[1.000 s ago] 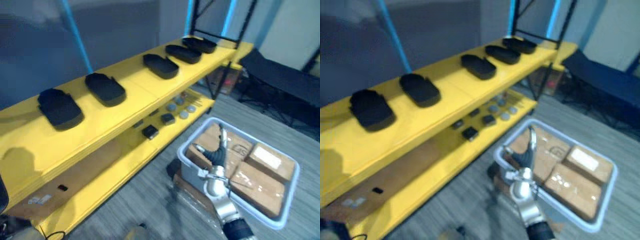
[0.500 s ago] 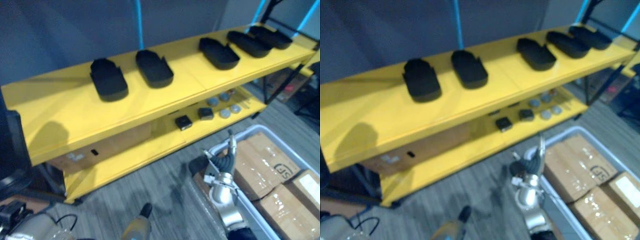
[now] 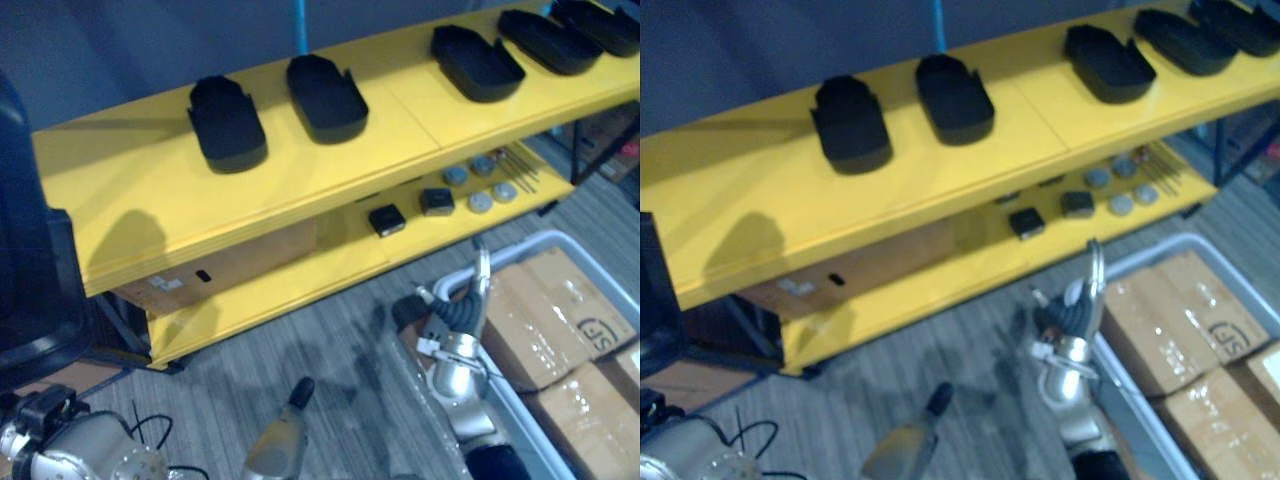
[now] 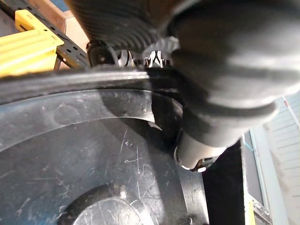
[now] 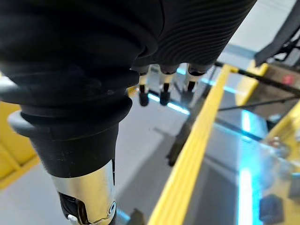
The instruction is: Walk over and take plastic housings, then place them on the shelf
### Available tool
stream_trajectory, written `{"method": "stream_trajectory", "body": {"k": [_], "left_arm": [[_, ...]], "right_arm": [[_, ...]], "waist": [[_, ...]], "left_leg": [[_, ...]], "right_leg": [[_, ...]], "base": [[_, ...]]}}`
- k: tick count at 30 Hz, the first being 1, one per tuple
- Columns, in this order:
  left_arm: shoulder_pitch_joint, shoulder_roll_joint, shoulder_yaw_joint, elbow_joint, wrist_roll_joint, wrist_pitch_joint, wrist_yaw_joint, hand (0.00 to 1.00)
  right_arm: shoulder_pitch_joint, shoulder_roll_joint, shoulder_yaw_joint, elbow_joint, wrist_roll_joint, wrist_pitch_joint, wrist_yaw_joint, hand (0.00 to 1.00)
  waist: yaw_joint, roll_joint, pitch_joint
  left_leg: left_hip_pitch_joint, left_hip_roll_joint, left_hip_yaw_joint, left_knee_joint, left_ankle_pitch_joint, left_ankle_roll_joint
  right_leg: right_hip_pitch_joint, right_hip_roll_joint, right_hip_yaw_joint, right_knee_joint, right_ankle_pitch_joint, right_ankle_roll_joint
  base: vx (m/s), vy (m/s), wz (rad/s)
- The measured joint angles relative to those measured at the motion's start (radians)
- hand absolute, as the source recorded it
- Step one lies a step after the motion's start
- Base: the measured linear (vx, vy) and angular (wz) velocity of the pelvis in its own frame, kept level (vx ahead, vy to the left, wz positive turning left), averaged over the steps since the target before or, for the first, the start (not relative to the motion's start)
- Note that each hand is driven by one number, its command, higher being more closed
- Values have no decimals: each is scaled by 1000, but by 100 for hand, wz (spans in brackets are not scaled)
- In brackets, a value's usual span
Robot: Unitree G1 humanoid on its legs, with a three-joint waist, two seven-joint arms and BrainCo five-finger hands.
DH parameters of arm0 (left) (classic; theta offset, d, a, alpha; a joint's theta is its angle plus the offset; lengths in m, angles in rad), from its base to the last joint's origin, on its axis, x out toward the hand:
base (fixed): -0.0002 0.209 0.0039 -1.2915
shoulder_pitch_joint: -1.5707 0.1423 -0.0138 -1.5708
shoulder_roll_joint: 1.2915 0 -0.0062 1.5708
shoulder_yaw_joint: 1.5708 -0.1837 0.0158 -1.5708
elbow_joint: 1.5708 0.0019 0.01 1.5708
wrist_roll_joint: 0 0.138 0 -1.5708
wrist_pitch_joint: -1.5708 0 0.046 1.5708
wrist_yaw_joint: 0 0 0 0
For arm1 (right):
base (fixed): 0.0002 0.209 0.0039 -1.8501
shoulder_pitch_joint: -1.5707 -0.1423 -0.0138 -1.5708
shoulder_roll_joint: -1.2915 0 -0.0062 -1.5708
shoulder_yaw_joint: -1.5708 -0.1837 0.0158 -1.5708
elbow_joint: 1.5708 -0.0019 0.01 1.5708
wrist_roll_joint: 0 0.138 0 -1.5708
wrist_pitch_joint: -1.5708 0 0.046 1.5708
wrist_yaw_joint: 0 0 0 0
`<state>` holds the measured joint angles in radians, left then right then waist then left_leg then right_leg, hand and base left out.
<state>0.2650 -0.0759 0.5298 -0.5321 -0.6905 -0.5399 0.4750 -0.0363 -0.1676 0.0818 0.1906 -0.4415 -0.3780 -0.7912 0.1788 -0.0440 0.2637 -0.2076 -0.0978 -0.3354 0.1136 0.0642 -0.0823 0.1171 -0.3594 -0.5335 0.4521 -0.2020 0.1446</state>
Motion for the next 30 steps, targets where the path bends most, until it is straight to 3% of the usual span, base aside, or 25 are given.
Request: {"method": "stream_trajectory", "body": {"k": [1, 3, 4, 5, 6, 7, 8, 10, 12, 13, 15, 16, 20, 22, 26, 30], "left_arm": [[3, 0, 2, -2, 1, 2, -6, 100], [11, 2, 5, -2, 8, 21, -2, 100], [11, 3, 5, -2, 19, 27, 5, 100], [12, 17, 5, -2, 42, 39, 23, 100], [8, 60, 6, 2, 41, 44, 33, 100], [-2, 84, 7, 9, 42, 46, 37, 100], [-35, 116, 6, 32, 42, 49, 51, 100], [-134, 148, 6, 121, 39, 60, 59, 100], [-217, 146, -10, 220, 25, 84, 67, 100], [-229, 143, -17, 233, 22, 93, 68, 100], [-217, 141, -35, 240, 25, 120, 67, 100], [-184, 95, -36, 235, 32, 143, 66, 100], [-121, 59, -30, 233, 21, 153, 61, 100], [-121, 62, -15, 239, -16, 150, 63, 100], [-157, 95, 49, 341, -51, 149, 99, 100], [-227, 210, 143, 539, -79, 155, 205, 100]], "right_arm": [[0, 0, -3, -12, 0, 0, 0, 0], [-11, 2, -16, -49, -2, -1, 5, 0], [-11, 2, -21, -52, -2, -2, 7, 0], [-7, 3, -33, -52, -2, -9, 8, 0], [-6, 4, -45, -52, -4, -18, 9, 0], [-9, 4, -53, -53, -7, -23, 10, 0], [-11, -5, -71, -56, -17, -37, 12, 0], [-4, -28, -131, -72, -26, -50, 12, 0], [11, -53, -193, -104, -23, -60, 12, 0], [18, -58, -208, -118, -23, -64, 12, 0], [34, -67, -227, -162, -22, -85, 12, 0], [30, -80, -228, -169, -16, -82, 21, 0], [34, -98, -236, -171, -1, -55, 48, 0], [33, -112, -259, -171, -1, -50, 51, 0], [66, -109, -310, -172, 19, -37, 66, 0], [154, -76, -329, -161, 35, -37, 95, 0]], "waist": [[1, -2, -2], [-3, -8, -1], [-6, -8, -1], [-19, -5, -2], [-37, 9, -3], [-43, 6, -6], [-56, 13, -13], [-80, 21, -13], [-104, 17, -15], [-114, 13, -18], [-126, -26, -40], [-134, 23, -47], [-126, 86, -80], [-118, 101, -91], [-132, 98, -97], [-162, 51, -116]], "left_leg": [[2, 2, 7, 0, -3, 4], [38, 5, 33, -7, -16, 24], [54, 7, 45, -10, -23, 34], [92, 10, 48, -19, -31, 46], [112, 32, 36, -24, -38, 59], [121, 43, 33, -29, -39, 66], [123, 70, 17, -32, -38, 67], [118, 84, -15, -32, -42, 60], [114, 69, -53, -26, -49, 48], [112, 60, -70, -24, -52, 43], [102, 19, -81, -19, -76, 15], [108, 73, -1, -2, -87, 12], [140, 147, 126, -8, -73, -19], [159, 163, 177, -36, -64, -24], [173, 160, 221, -58, -62, -23], [203, 146, 267, -93, -58, -17]], "right_leg": [[-22, -7, 33, 41, 12, -4], [-115, -35, 159, 210, 106, -43], [-131, -44, 173, 253, 145, -59], [-165, -67, 186, 341, 261, -93], [-209, -71, 202, 409, 300, -129], [-230, -59, 215, 427, 209, -124], [-261, -7, 228, 393, 73, -124], [-261, 88, 302, 155, 9, -98], [-250, 141, 415, -35, 11, -70], [-239, 145, 422, -75, 18, -58], [-194, 142, 408, -161, 36, -40], [-159, 158, 364, -178, 45, -18], [-77, 207, 297, -209, 46, -23], [-52, 219, 282, -232, 46, -23], [-45, 206, 285, -247, 45, -24], [-45, 179, 293, -251, 42, -24]], "base": [[40, 58, -3], [68, 69, -22], [90, 71, -26], [111, 39, -4], [125, 12, 0], [153, -26, 5], [143, -37, 10], [130, -68, 35], [82, -143, 61], [77, -231, 81], [87, -307, 73], [100, -279, 53], [175, -212, 42], [143, -124, 23], [64, 1, -9], [22, 52, -18]]}}
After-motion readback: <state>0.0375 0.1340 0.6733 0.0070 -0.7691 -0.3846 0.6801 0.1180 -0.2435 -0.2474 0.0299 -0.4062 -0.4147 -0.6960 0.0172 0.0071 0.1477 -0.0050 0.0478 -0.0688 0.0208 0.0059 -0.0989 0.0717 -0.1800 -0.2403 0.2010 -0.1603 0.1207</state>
